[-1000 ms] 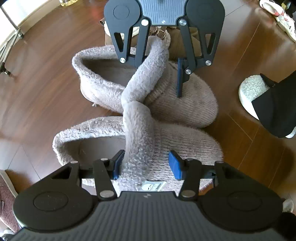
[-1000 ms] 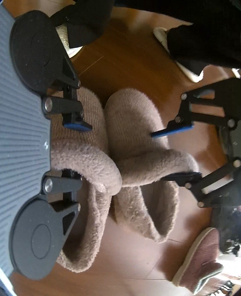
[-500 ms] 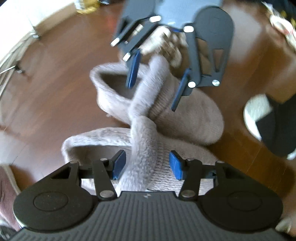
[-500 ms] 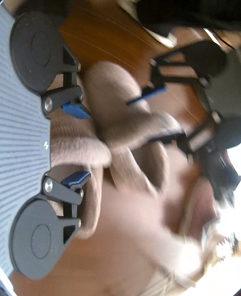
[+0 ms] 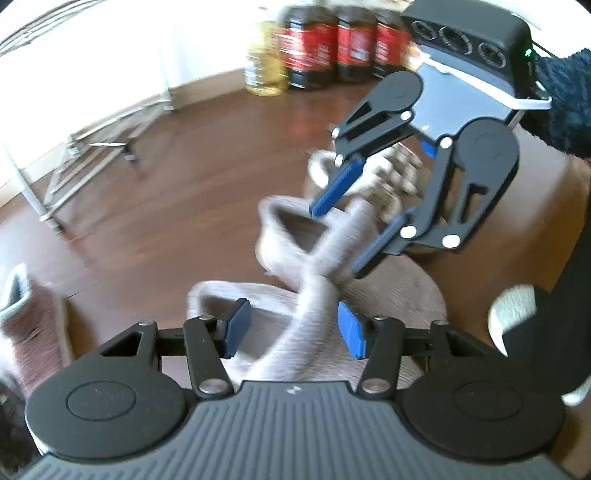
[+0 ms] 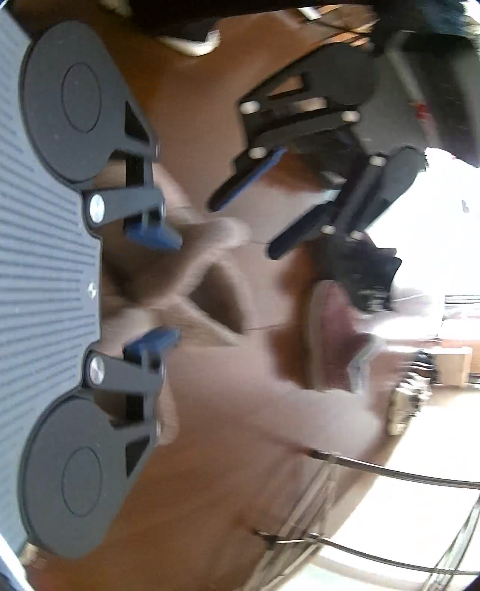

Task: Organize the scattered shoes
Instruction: 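Lower the slipper beside its mate with the left tool while the right tool steadies the first slipper, then open both tools and move them back over the pink boots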

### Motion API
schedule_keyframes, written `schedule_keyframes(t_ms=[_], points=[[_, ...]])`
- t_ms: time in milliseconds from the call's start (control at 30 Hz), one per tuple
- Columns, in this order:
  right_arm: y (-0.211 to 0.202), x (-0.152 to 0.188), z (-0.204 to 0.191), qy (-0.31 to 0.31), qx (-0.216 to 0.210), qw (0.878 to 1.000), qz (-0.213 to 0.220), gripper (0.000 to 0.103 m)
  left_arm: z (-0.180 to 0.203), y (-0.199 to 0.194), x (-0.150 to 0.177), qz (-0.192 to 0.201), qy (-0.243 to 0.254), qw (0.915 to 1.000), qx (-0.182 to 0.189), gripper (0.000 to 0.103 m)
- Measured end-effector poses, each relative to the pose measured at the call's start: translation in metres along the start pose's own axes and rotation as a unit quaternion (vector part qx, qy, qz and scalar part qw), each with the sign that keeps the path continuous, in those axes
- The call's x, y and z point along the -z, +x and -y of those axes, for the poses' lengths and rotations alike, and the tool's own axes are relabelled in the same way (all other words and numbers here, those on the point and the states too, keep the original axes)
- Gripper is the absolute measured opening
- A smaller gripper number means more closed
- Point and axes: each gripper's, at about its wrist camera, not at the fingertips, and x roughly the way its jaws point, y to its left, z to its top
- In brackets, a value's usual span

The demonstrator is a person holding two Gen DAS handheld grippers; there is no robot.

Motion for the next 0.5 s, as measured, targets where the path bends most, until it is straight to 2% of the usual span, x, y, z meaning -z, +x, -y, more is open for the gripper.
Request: schedule_keyframes(t_ms=[33,133,167,233,300,333,400,433,467,500], points=[[0.002,-0.014,0.007,-0.003,-0.002,1.000,-0.006,0.056,-0.005,-0.004,-0.001,-0.004,-0.009,0.9999,-0.007,0.056],[0.007,-0.052,0.027,-0.010,-0.011,1.000,-0.017,0.055,-0.033,-0.031,-0.006,-0.023,-0.078,0.9950,-0.059,0.056],[0.007,-0.070,0.034,-0.015,-0.023,0.999,-0.018,0.055,-0.049,-0.047,-0.010,-0.034,-0.127,0.9875,-0.087,0.056],[0.003,-0.090,0.044,-0.011,-0.035,0.999,-0.014,0.055,-0.060,-0.061,-0.012,-0.042,-0.173,0.9766,-0.120,0.056],[0.004,-0.119,0.062,0.019,-0.056,0.998,-0.013,0.055,-0.075,-0.090,-0.017,-0.043,-0.247,0.9549,-0.160,0.056],[0.005,-0.125,0.068,0.035,-0.062,0.997,-0.014,0.055,-0.077,-0.097,-0.020,-0.046,-0.263,0.9483,-0.171,0.056],[0.012,-0.146,0.085,0.088,-0.088,0.992,-0.024,0.055,-0.083,-0.120,-0.028,-0.058,-0.305,0.9286,-0.204,0.057],[0.014,-0.150,0.087,0.094,-0.094,0.991,-0.025,0.055,-0.086,-0.124,-0.029,-0.062,-0.311,0.9250,-0.209,0.057],[0.022,-0.156,0.089,0.098,-0.104,0.989,-0.027,0.055,-0.089,-0.127,-0.032,-0.080,-0.322,0.9156,-0.226,0.057],[0.030,-0.162,0.091,0.102,-0.113,0.988,-0.029,0.054,-0.092,-0.126,-0.031,-0.096,-0.326,0.9114,-0.232,0.058]])
